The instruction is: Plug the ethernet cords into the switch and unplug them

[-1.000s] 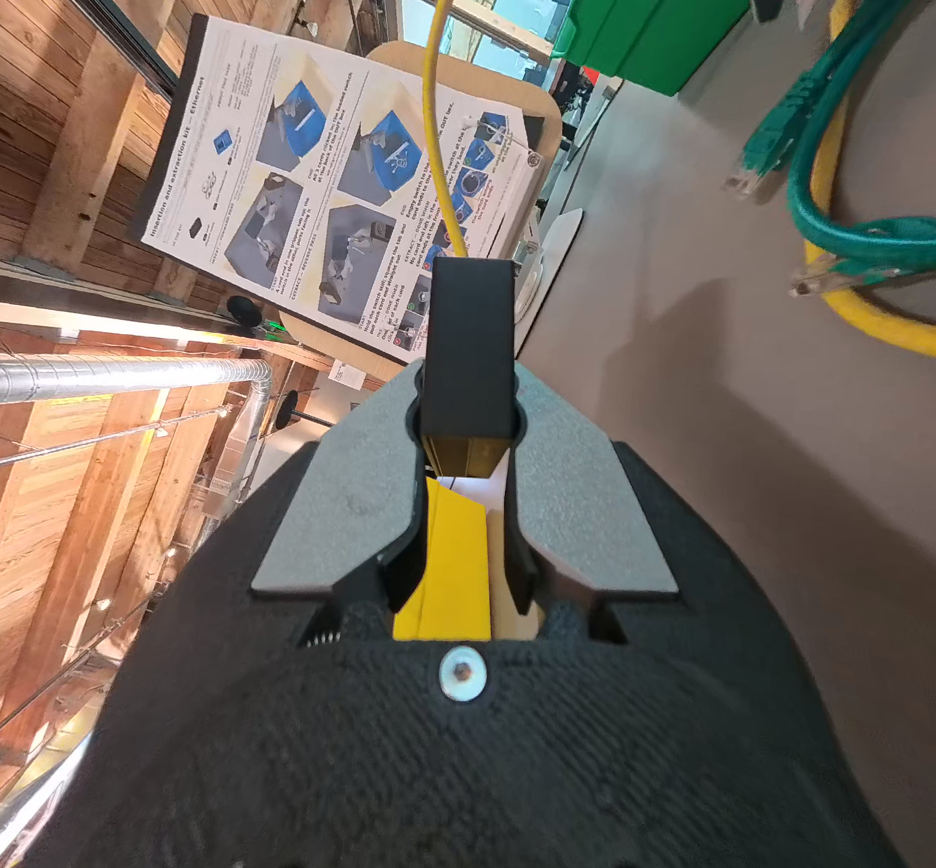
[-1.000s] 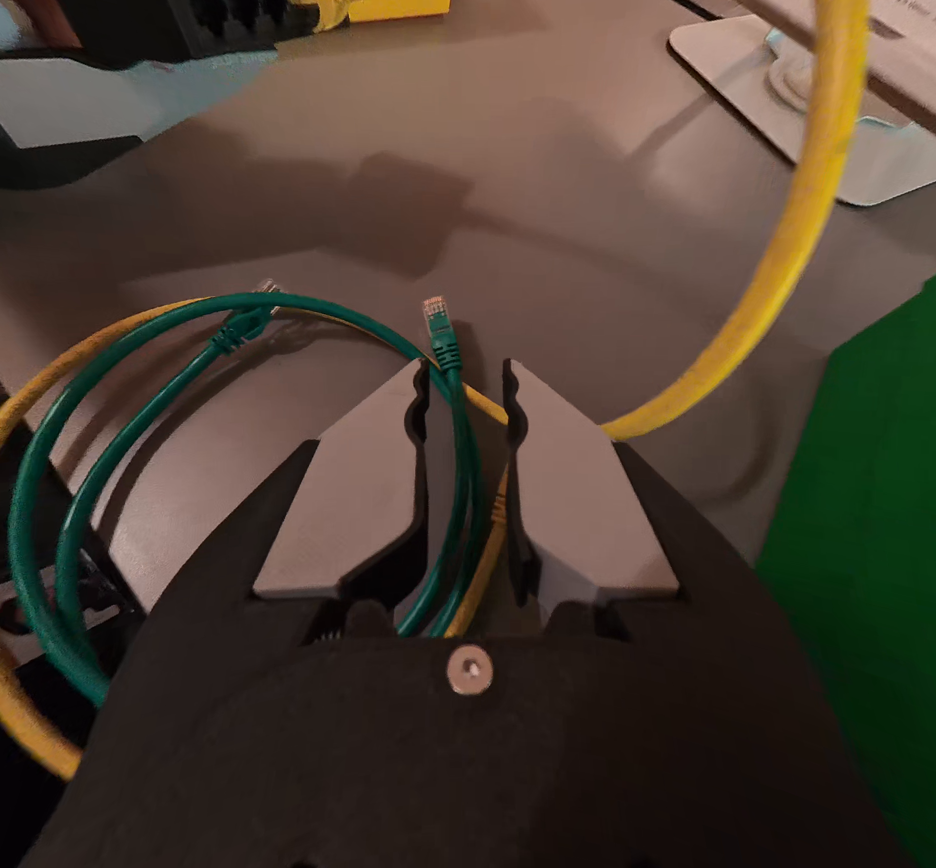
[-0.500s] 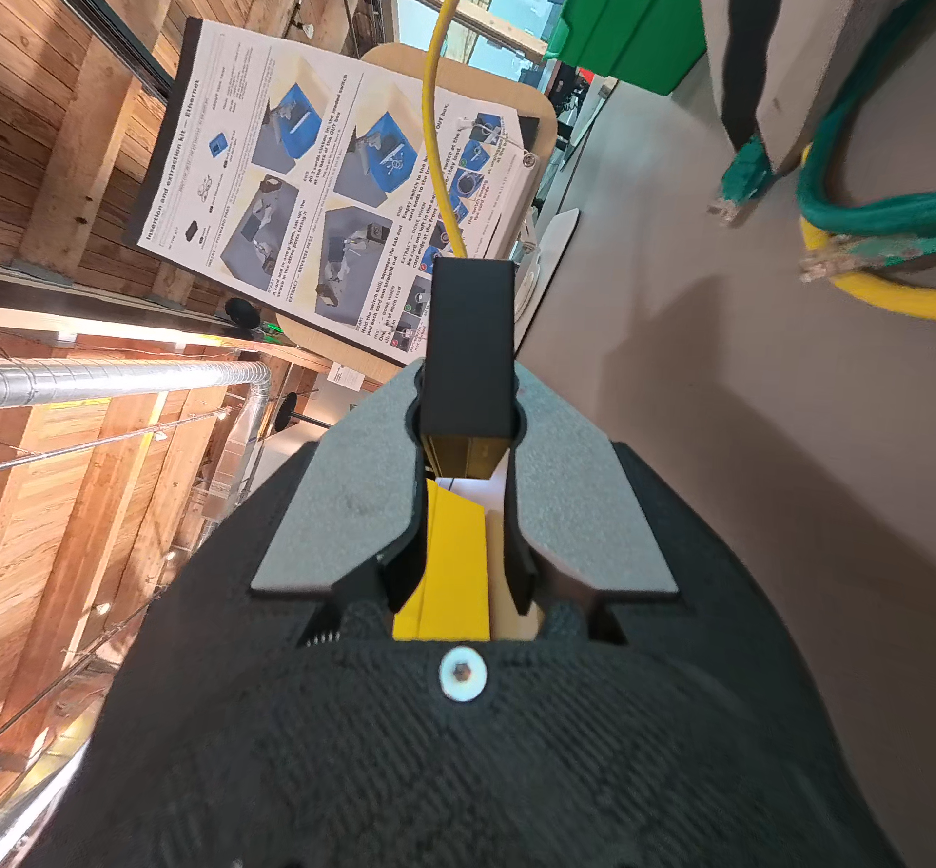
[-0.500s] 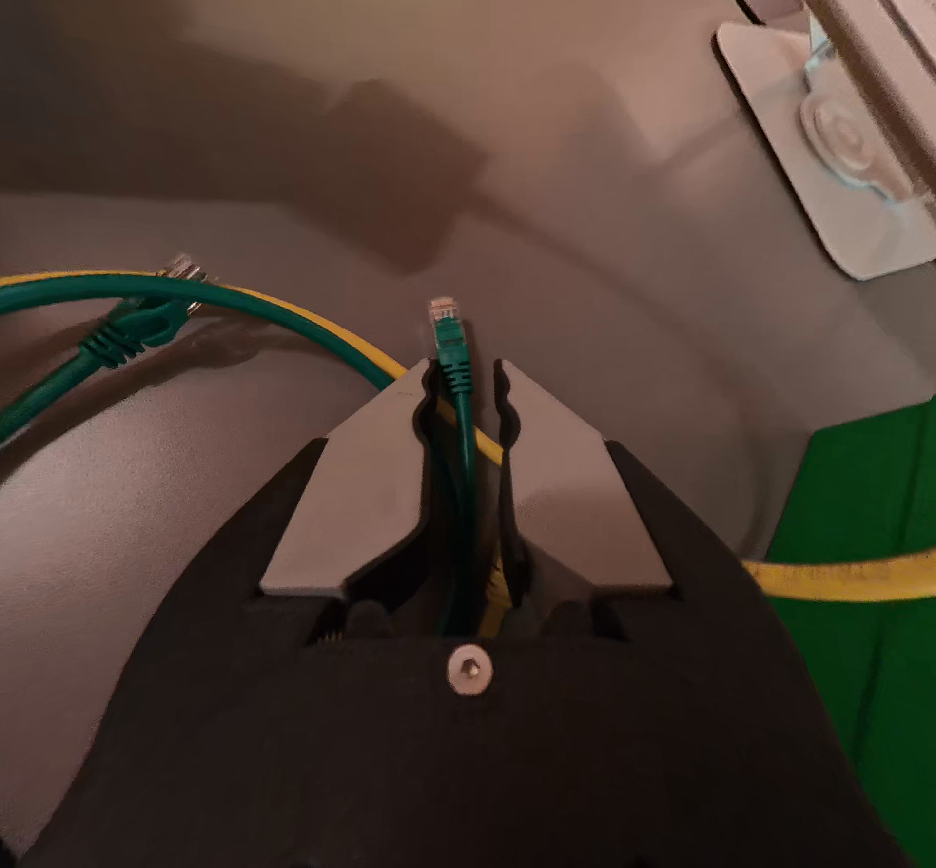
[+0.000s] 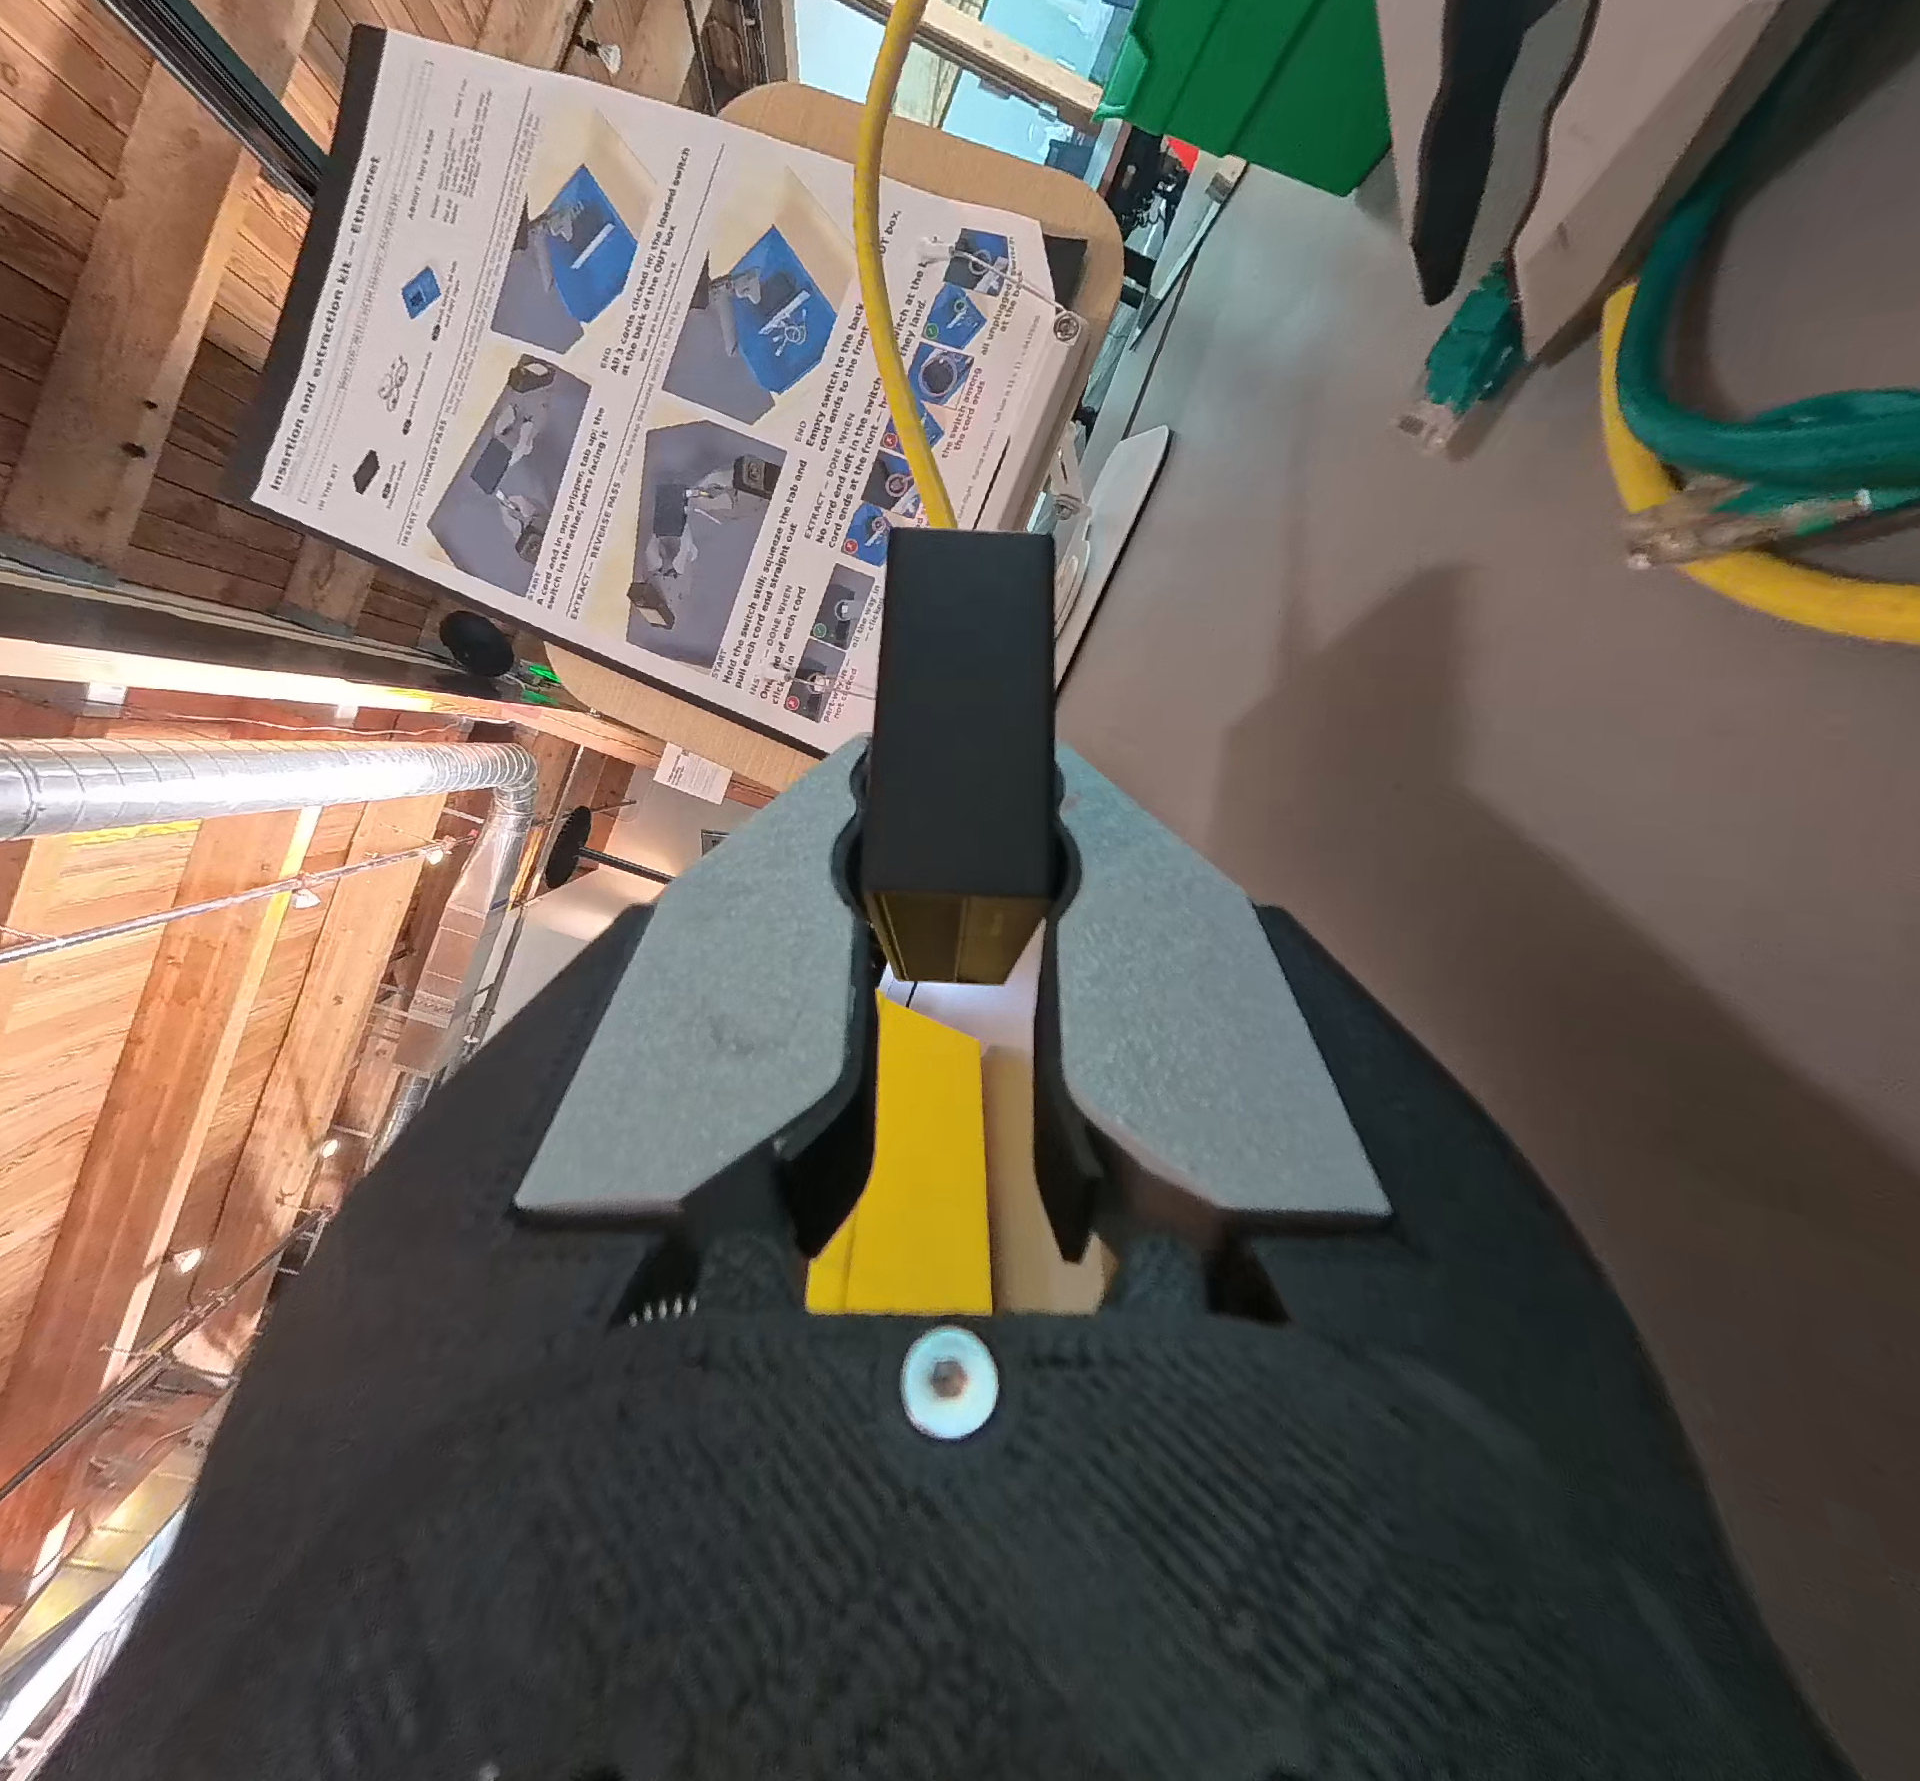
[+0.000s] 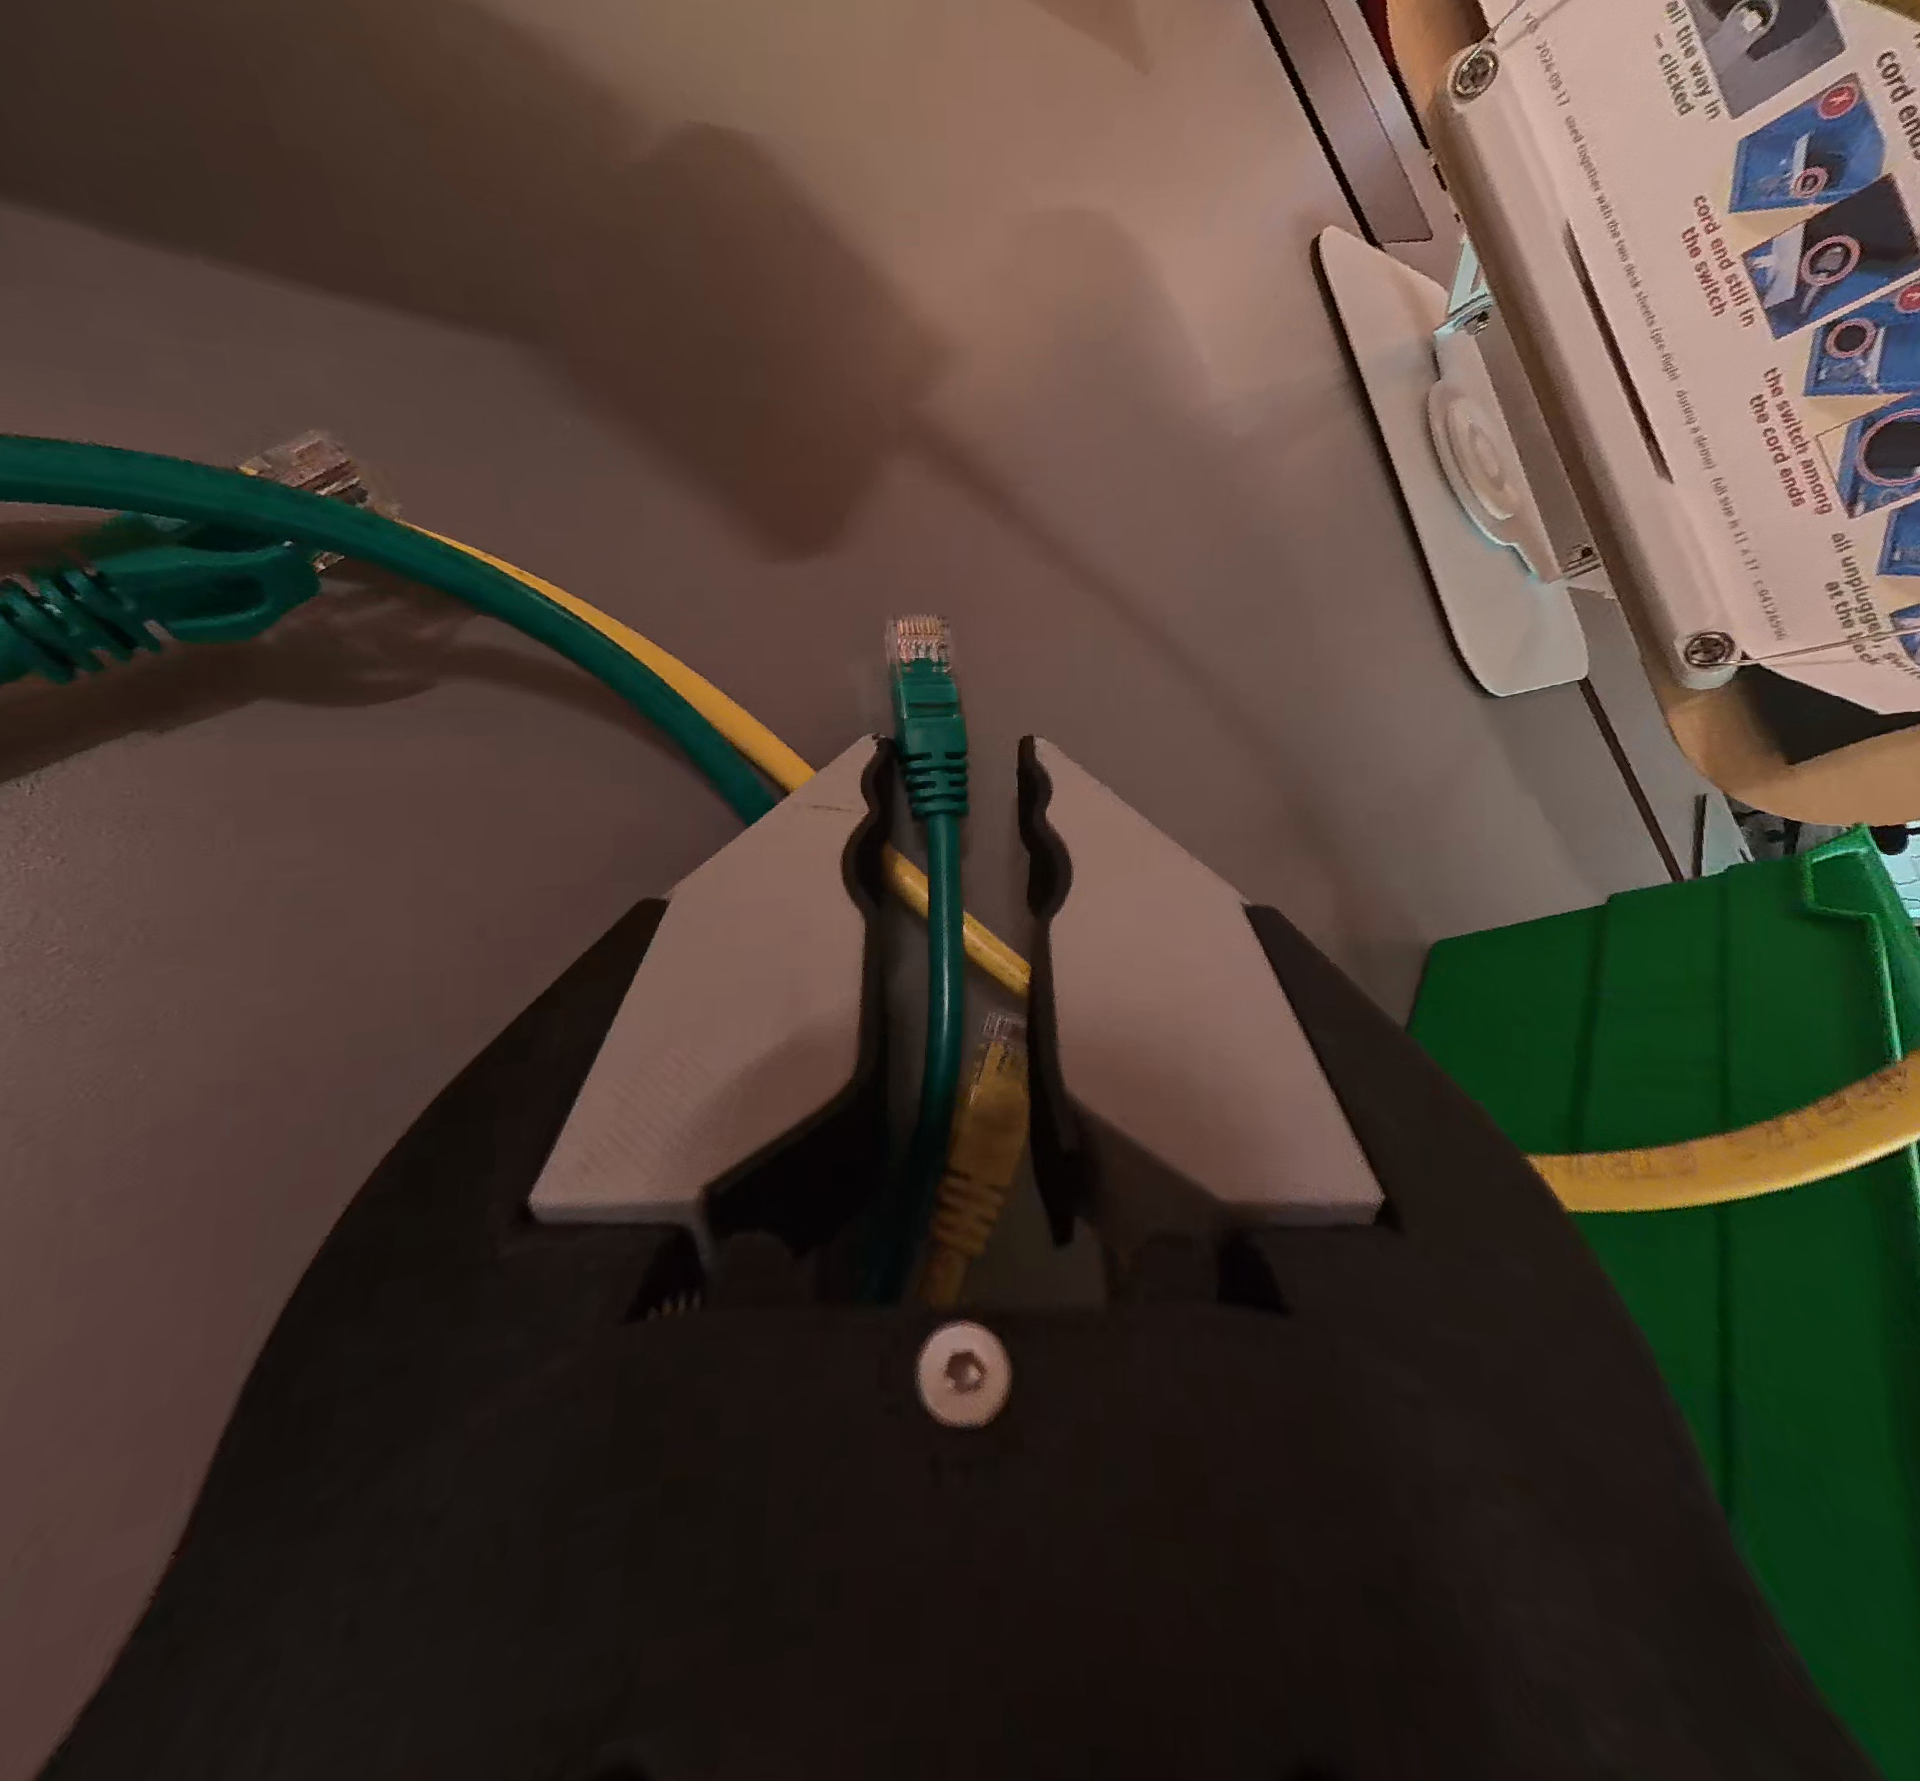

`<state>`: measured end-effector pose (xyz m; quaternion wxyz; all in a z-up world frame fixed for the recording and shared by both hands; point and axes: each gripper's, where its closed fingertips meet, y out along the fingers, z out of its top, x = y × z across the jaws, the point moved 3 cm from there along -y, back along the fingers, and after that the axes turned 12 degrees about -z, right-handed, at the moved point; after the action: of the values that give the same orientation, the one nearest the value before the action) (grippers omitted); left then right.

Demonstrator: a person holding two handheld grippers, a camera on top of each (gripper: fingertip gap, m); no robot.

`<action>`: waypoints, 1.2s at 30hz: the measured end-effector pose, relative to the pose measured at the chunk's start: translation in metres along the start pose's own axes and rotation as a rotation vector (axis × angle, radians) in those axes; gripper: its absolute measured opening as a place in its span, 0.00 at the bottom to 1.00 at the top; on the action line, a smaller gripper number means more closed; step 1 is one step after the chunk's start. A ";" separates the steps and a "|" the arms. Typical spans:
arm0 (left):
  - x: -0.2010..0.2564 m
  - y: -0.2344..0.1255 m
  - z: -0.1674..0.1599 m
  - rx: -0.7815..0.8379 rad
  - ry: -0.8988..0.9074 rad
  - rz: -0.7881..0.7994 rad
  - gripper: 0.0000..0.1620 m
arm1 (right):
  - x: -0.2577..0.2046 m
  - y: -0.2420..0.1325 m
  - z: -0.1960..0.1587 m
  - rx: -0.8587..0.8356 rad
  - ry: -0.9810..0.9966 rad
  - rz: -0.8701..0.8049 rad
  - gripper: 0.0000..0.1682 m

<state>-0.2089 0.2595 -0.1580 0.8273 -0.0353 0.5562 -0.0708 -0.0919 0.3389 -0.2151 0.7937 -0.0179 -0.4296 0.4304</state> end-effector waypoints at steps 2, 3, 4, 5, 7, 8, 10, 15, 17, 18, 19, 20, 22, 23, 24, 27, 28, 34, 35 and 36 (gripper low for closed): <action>0.000 0.000 0.000 -0.001 -0.001 -0.001 0.16 | 0.000 0.000 0.000 0.002 -0.002 -0.001 0.12; 0.000 0.000 0.000 -0.001 -0.001 -0.002 0.16 | 0.000 0.000 0.000 0.003 -0.006 -0.006 0.12; 0.000 0.000 0.000 -0.001 -0.003 -0.003 0.17 | 0.000 0.000 0.000 0.003 -0.011 -0.013 0.12; 0.001 0.000 0.000 -0.001 -0.003 -0.006 0.17 | 0.000 -0.001 0.000 0.003 -0.016 -0.022 0.12; 0.001 0.001 0.000 -0.002 -0.001 -0.008 0.16 | 0.000 -0.001 0.000 0.003 -0.028 -0.038 0.12; 0.001 0.001 0.000 -0.002 -0.001 -0.009 0.16 | 0.000 -0.001 0.000 0.003 -0.032 -0.044 0.12; 0.001 0.001 0.000 -0.001 -0.003 -0.010 0.16 | 0.000 -0.001 0.000 0.002 -0.038 -0.049 0.11; 0.002 0.001 0.000 -0.002 -0.005 -0.016 0.17 | -0.002 -0.004 0.000 0.003 -0.055 -0.060 0.06; 0.003 0.001 0.000 -0.003 -0.005 -0.020 0.17 | -0.002 -0.005 -0.001 0.000 -0.058 -0.054 0.06; 0.003 0.001 0.000 -0.003 -0.004 -0.019 0.17 | -0.002 -0.005 -0.001 0.006 -0.058 -0.054 0.06; 0.003 0.001 0.000 -0.002 -0.004 -0.019 0.17 | -0.001 -0.006 0.000 0.014 -0.060 -0.055 0.06; 0.003 0.001 0.000 0.000 -0.004 -0.017 0.17 | 0.001 -0.007 0.001 0.023 -0.060 -0.058 0.06; 0.001 0.000 0.002 0.012 0.001 -0.005 0.17 | 0.004 -0.012 0.005 0.053 -0.042 -0.046 0.06; -0.001 -0.002 0.003 0.025 0.009 0.005 0.17 | 0.004 -0.016 0.010 0.077 -0.021 -0.010 0.06; -0.002 -0.003 0.005 0.038 0.017 0.015 0.17 | 0.005 -0.023 0.017 0.106 0.009 0.040 0.06; -0.008 -0.009 0.013 0.101 0.058 0.050 0.16 | 0.016 -0.046 0.044 0.209 0.086 0.169 0.05; -0.008 -0.013 0.018 0.143 0.082 0.060 0.16 | 0.017 -0.055 0.055 0.249 0.095 0.239 0.05; 0.002 -0.029 0.043 0.250 0.266 0.101 0.17 | 0.013 -0.071 0.081 0.244 0.067 0.455 0.05; 0.002 -0.030 0.045 0.257 0.274 0.103 0.16 | 0.013 -0.073 0.084 0.250 0.058 0.463 0.05; 0.003 -0.031 0.046 0.265 0.274 0.105 0.17 | 0.012 -0.075 0.085 0.253 0.042 0.460 0.05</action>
<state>-0.1675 0.2273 -0.1385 0.7440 0.1128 0.6503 -0.1041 -0.0980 0.2710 -0.1230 0.6796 -0.0245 -0.3405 0.6493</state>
